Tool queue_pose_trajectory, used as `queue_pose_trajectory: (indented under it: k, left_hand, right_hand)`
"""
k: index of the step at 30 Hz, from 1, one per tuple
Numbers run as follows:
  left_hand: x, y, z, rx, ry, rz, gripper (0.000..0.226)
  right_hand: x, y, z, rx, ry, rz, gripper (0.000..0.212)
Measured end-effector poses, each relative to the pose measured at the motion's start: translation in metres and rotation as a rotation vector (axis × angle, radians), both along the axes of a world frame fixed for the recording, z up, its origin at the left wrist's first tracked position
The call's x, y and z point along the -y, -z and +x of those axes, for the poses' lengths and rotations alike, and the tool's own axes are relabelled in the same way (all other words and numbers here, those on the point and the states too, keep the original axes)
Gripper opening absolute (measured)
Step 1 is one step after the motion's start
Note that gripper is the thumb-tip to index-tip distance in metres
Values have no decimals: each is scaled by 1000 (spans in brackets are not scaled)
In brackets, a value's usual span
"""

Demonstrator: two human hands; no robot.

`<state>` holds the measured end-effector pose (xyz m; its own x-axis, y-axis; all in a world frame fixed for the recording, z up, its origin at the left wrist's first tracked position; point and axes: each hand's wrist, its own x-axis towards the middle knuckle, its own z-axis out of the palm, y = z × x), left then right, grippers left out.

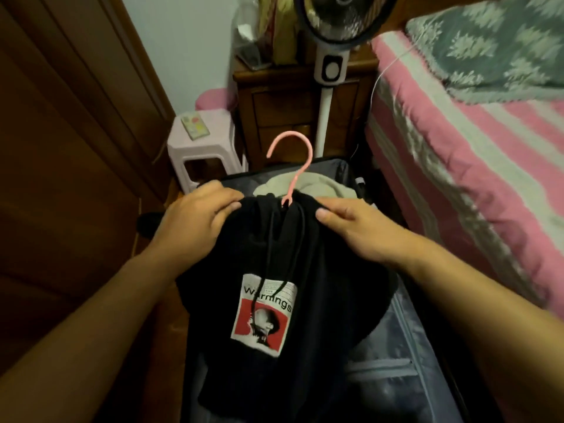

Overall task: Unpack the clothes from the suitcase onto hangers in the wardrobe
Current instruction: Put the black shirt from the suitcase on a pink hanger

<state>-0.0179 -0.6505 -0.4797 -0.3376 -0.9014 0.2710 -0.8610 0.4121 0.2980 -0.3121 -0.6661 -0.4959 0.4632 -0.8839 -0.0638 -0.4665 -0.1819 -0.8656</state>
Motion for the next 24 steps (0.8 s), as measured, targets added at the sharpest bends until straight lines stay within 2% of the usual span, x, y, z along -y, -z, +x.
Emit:
queue_pose_trajectory:
  k: [2, 6, 10, 12, 14, 17, 20, 22, 24]
  left_hand:
    - [-6, -80, -4, 15, 56, -17, 27]
    - [-29, -253, -19, -66, 104, -62, 21]
    - [-58, -422, -20, -130, 148, -77, 17]
    - [-75, -482, -4, -89, 81, -110, 21]
    - [-89, -512, 21, -50, -120, -108, 28]
    - [-107, -516, 44, -321, -348, 121, 7]
    - [-124, -524, 50, -325, -323, 182, 19]
    - [-140, -546, 41, -370, -321, 142, 20]
    - [-150, -564, 28, -369, -321, 98, 17]
  right_hand:
    - [-16, -71, -2, -60, -4, -51, 32]
    - [-51, -234, -1, -150, 37, -240, 37]
    - [-73, -399, -5, -148, 85, -414, 28]
    - [-80, -465, -15, -97, 192, -547, 29]
    - [-83, -513, -27, -15, 344, -644, 24]
    - [-87, -554, -34, -11, 299, -643, 20]
    - [-82, -577, -46, -184, 120, -744, 43]
    - [-77, -589, -65, -192, 42, -735, 54]
    - [-75, -596, -77, -130, -22, -705, 48]
